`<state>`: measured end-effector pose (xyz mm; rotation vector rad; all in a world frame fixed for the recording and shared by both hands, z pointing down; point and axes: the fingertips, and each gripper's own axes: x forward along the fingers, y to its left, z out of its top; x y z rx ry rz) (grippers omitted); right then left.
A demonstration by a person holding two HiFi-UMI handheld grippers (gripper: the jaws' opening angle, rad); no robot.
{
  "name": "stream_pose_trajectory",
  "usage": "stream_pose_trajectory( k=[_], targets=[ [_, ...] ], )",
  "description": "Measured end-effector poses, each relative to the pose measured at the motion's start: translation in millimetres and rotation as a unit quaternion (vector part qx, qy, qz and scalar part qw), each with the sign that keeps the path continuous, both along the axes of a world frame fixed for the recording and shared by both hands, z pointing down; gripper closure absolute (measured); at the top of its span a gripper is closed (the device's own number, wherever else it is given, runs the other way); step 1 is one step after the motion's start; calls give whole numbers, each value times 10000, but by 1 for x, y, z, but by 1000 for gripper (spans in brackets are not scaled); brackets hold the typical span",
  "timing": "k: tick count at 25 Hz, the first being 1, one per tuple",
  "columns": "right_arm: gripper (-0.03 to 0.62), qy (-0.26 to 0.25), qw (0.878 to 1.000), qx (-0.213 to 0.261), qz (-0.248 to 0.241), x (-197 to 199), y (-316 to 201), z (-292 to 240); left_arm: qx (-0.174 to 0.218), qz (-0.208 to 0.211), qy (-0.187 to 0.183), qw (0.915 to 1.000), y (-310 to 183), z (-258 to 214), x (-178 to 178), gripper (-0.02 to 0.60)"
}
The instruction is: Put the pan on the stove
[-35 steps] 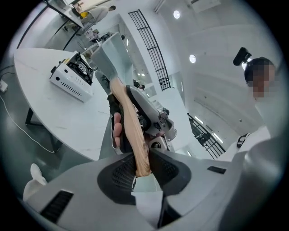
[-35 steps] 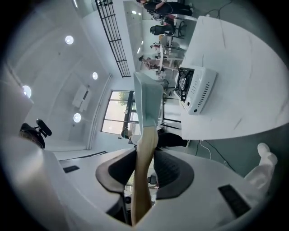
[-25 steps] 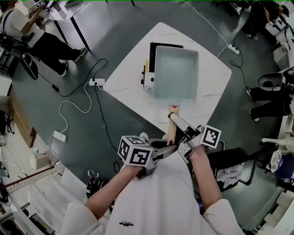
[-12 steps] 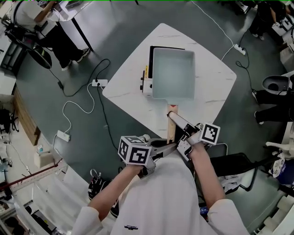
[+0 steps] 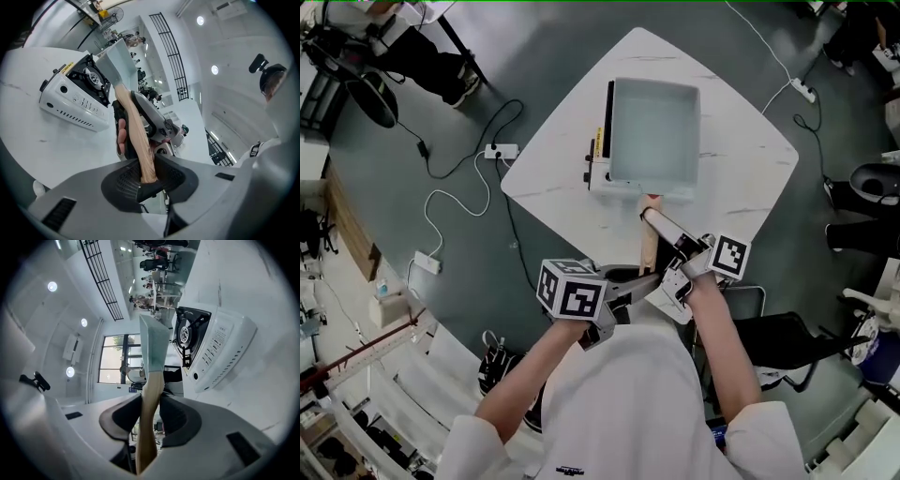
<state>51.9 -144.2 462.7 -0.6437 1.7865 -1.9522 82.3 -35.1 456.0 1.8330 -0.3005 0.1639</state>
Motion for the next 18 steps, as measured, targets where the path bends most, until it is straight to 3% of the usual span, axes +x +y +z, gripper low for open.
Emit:
stream_pose_trajectory(
  k=[7,18],
  targets=[
    [467,-42,9999,-135,-52,-9,-74,65,-191,-85,-112,9997,-74,63,-8,497],
    [465,46,9995,-298,53,-8,-78,78,-405,-105,-71,9991,-79,71,-10,497]
  ],
)
